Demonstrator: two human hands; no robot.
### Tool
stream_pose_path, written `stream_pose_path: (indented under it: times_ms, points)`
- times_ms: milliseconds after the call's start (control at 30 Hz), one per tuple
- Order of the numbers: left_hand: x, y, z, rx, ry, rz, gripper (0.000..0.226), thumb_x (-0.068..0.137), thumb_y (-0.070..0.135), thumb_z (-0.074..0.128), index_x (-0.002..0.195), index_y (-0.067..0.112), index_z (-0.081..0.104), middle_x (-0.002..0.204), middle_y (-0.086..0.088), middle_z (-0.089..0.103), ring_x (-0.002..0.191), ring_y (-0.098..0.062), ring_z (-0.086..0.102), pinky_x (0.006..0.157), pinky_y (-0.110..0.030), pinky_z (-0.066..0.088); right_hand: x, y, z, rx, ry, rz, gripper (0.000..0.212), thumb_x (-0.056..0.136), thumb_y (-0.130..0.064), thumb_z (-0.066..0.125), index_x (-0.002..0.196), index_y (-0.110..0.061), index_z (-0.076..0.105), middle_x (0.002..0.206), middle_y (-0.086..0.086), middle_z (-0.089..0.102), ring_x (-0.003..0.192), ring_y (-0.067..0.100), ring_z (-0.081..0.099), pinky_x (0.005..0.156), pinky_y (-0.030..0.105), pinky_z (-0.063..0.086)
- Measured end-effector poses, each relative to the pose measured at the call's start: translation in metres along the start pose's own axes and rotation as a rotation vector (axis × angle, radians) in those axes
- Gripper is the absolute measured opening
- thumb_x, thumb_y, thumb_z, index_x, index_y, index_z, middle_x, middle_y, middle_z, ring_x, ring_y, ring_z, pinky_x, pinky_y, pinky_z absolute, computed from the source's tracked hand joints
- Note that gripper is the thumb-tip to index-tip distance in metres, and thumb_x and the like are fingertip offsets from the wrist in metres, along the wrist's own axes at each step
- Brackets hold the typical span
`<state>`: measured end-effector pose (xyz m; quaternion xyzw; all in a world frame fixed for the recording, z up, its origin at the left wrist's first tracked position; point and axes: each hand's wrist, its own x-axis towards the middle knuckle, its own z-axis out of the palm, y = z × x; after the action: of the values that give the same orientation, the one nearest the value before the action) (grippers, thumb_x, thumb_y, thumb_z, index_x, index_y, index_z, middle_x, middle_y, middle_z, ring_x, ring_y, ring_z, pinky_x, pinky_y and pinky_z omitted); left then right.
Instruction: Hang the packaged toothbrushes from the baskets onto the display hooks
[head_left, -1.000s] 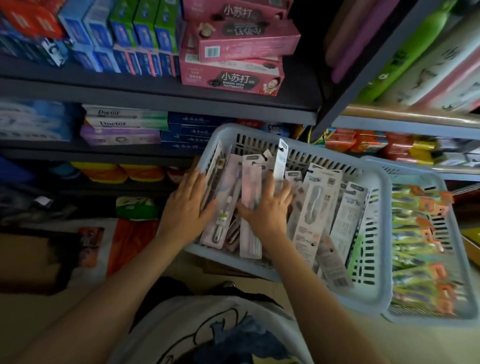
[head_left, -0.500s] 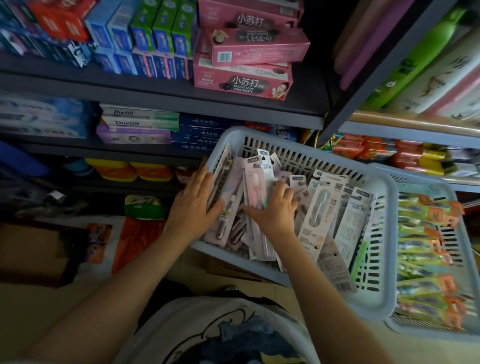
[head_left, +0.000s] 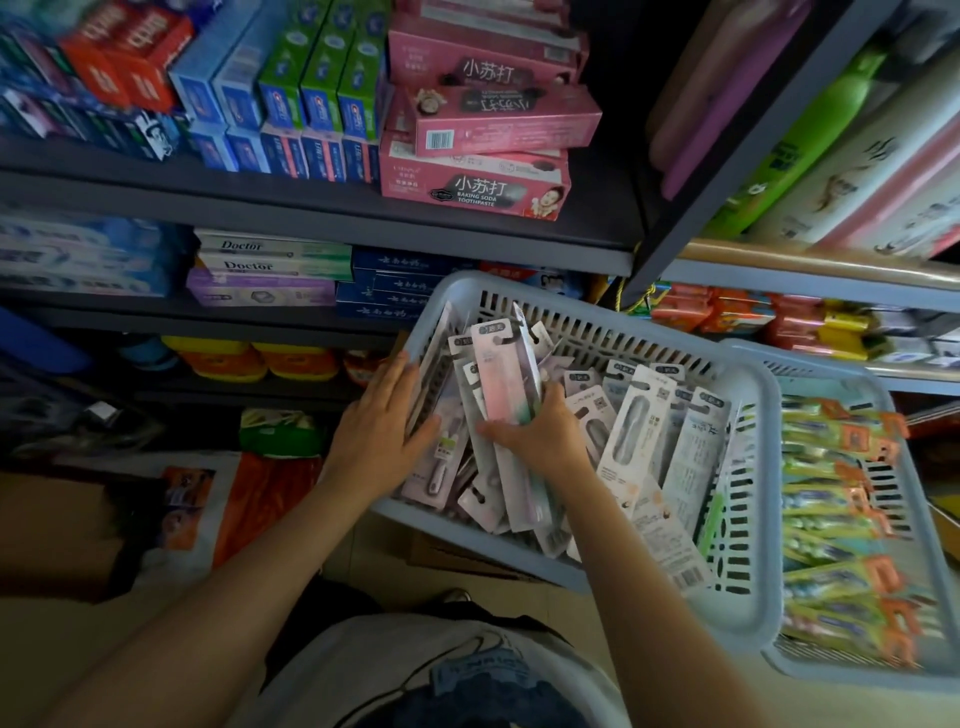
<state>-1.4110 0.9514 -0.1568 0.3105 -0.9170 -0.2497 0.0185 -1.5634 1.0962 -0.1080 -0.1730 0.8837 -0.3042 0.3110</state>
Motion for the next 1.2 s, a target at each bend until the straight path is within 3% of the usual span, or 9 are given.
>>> stream_pose_path:
  times_ms: [100, 267, 400, 533, 767, 900, 1000, 1100, 1200]
  points:
    - [0.003, -0.002, 0.000, -0.050, -0.001, 0.006, 0.076, 0.100, 0.060, 0.034, 0.161, 0.019, 0.014, 0.170, 0.003, 0.002, 0.156, -0.018, 0.005, 0.121, -0.048, 0.022, -0.004, -0.012, -0.011, 0.163, 0.051, -0.073, 0.074, 0.075, -0.039, 0.088, 0.126, -0.023, 0.037, 0.103, -0.013, 0.056, 0.082, 0.000, 0.057, 0.055, 0.012, 0.044]
    - [0.004, 0.024, -0.017, -0.338, 0.106, -0.009, 0.076, 0.092, 0.068, 0.032, 0.153, 0.022, 0.039, 0.162, 0.006, 0.028, 0.151, -0.012, 0.018, 0.124, -0.041, 0.015, -0.004, -0.041, -0.031, 0.433, 0.123, -0.126, 0.062, 0.077, -0.036, 0.086, 0.124, -0.019, 0.050, 0.107, -0.005, 0.068, 0.090, 0.011, 0.071, 0.071, 0.024, 0.062]
    - [0.006, 0.076, -0.047, -0.917, -0.160, -0.085, 0.036, 0.100, 0.055, 0.048, 0.132, 0.041, 0.057, 0.133, 0.019, 0.060, 0.122, 0.001, 0.055, 0.109, -0.032, 0.043, -0.006, -0.055, -0.040, 0.688, 0.085, -0.077, 0.036, 0.085, -0.027, 0.081, 0.113, -0.016, 0.062, 0.098, 0.002, 0.077, 0.084, 0.017, 0.076, 0.082, 0.040, 0.063]
    - [0.011, 0.096, -0.054, -1.176, -0.288, -0.265, 0.016, 0.100, 0.037, 0.058, 0.113, 0.036, 0.067, 0.110, 0.005, 0.076, 0.101, -0.016, 0.073, 0.095, -0.041, 0.057, -0.008, -0.055, -0.044, 0.812, 0.034, -0.012, 0.030, 0.088, -0.022, 0.078, 0.113, -0.010, 0.067, 0.099, 0.008, 0.078, 0.089, 0.026, 0.076, 0.086, 0.047, 0.061]
    - [0.019, 0.080, -0.062, -1.275, -0.174, -0.353, 0.025, 0.105, 0.027, 0.050, 0.119, 0.016, 0.066, 0.093, -0.006, 0.078, 0.086, -0.026, 0.075, 0.084, -0.045, 0.060, -0.006, -0.041, -0.055, 0.840, 0.031, 0.038, 0.081, 0.060, -0.046, 0.084, 0.120, 0.004, 0.061, 0.103, 0.026, 0.073, 0.092, 0.042, 0.073, 0.087, 0.061, 0.058]
    - [0.023, 0.089, -0.069, -1.318, -0.228, -0.404, 0.026, 0.097, 0.031, 0.065, 0.116, 0.014, 0.062, 0.075, -0.003, 0.074, 0.065, -0.017, 0.070, 0.059, -0.030, 0.055, -0.011, -0.039, -0.061, 0.892, -0.016, 0.080, 0.042, 0.081, -0.027, 0.080, 0.111, -0.003, 0.065, 0.099, 0.019, 0.074, 0.092, 0.036, 0.073, 0.088, 0.052, 0.059]
    - [0.024, 0.094, -0.069, -1.211, -0.252, -0.409, 0.033, 0.093, 0.021, 0.070, 0.121, 0.015, 0.053, 0.059, 0.002, 0.057, 0.043, -0.012, 0.049, 0.040, -0.022, 0.037, -0.008, -0.035, -0.061, 0.923, -0.072, 0.121, 0.023, 0.089, -0.018, 0.076, 0.103, -0.004, 0.066, 0.084, 0.010, 0.074, 0.078, 0.027, 0.074, 0.073, 0.041, 0.060]
    - [0.026, 0.097, -0.070, -1.228, -0.272, -0.488, 0.024, 0.097, 0.026, 0.060, 0.120, 0.018, 0.059, 0.074, -0.003, 0.058, 0.049, -0.014, 0.051, 0.048, -0.026, 0.041, -0.010, -0.037, -0.064, 0.969, -0.095, 0.123, 0.023, 0.089, -0.017, 0.076, 0.104, -0.003, 0.067, 0.078, 0.008, 0.073, 0.066, 0.021, 0.073, 0.060, 0.033, 0.058]
    - [0.023, 0.100, -0.074, -1.303, -0.376, -0.541, 0.029, 0.098, 0.038, 0.060, 0.116, 0.018, 0.071, 0.101, -0.013, 0.075, 0.082, -0.027, 0.072, 0.073, -0.037, 0.055, -0.010, -0.039, -0.067, 1.033, -0.094, 0.095, 0.022, 0.089, -0.014, 0.075, 0.106, -0.003, 0.068, 0.082, 0.010, 0.073, 0.067, 0.022, 0.073, 0.060, 0.034, 0.060]
